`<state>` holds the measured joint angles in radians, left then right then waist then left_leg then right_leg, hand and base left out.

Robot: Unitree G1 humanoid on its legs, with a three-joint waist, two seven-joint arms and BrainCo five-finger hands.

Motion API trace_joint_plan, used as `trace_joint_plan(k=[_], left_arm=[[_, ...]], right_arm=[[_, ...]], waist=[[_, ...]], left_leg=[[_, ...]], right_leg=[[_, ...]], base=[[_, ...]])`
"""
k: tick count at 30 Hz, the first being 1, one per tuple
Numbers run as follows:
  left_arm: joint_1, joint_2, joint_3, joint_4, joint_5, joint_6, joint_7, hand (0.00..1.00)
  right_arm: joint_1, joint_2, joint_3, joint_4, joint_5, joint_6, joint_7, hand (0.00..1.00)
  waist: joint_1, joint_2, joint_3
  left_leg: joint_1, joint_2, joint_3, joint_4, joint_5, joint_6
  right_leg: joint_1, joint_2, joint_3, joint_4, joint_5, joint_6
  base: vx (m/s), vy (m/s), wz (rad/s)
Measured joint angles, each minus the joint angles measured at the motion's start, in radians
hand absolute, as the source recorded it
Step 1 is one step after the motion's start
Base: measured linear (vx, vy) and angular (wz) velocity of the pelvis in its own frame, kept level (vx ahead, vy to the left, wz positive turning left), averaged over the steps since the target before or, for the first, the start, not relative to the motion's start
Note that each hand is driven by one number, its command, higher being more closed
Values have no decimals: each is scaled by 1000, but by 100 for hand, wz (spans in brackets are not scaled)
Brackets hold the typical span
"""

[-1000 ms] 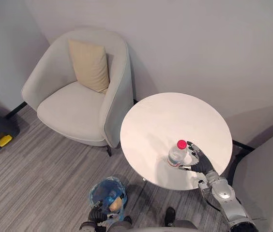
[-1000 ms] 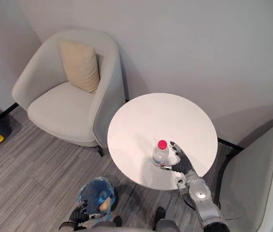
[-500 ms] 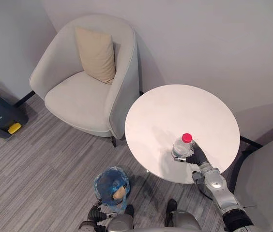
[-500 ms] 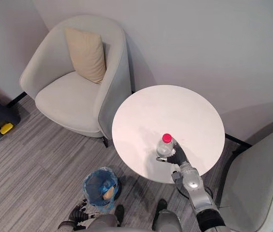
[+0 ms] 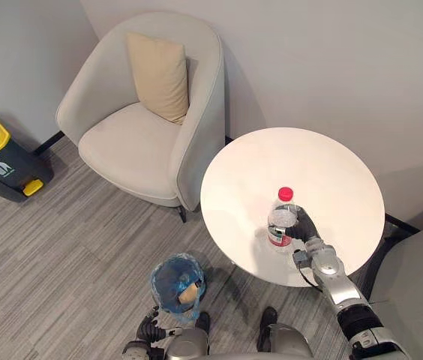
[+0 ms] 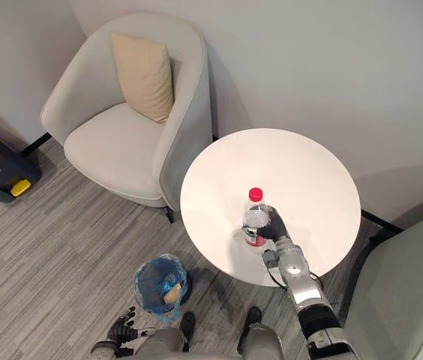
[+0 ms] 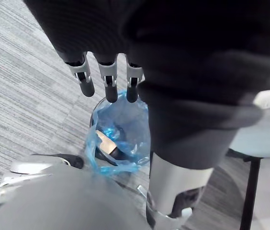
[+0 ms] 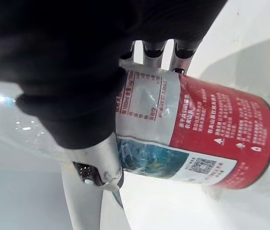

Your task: Gather rubbish on tea table into small bin, then transfer packed bag to large trash can.

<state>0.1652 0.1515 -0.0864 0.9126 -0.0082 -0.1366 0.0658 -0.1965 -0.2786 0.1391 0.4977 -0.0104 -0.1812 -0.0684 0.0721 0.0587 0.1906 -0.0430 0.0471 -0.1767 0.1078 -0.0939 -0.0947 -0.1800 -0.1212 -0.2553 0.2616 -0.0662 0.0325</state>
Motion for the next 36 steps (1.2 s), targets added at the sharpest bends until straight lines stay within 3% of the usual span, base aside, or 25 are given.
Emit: trace_joint_plan(k=[8,13,16,21,36], left_arm=[[-3,-2,-1,1,1,0,0,0],[-5,-6,1,7,3,1,1,0],[-9,-6,1,20,6,0,1,0],[-10,-6,1,37,12,1,1,0],[-8,-7,1,79,15,1,1,0]], right_arm=[[16,2,-9,-158,31,-3,-17,100],[196,48,-23,-471,9,-17,-11,100],[228,58,-27,-499,7,-26,4,100],[304,75,-25,-631,1,-32,27,100],[444,98,7,-710,0,-48,75,100]], waist=[[-2,5,3],[-4,6,3],[-29,5,2],[-33,4,-2],[-34,-5,-65]], left_leg=[[7,5,13,-5,-2,2],[33,11,43,-24,-3,4],[50,12,49,-24,-8,10],[63,19,80,-32,-11,14],[109,24,102,-45,-14,19]], right_leg=[[0,13,14,-5,0,0],[4,16,40,-8,1,0],[24,21,45,-20,3,3],[27,34,72,-41,18,5],[90,49,89,-112,53,10]], base=[[-1,-14,-5],[9,10,-15],[-2,15,-9],[-1,10,-17],[0,7,-4]])
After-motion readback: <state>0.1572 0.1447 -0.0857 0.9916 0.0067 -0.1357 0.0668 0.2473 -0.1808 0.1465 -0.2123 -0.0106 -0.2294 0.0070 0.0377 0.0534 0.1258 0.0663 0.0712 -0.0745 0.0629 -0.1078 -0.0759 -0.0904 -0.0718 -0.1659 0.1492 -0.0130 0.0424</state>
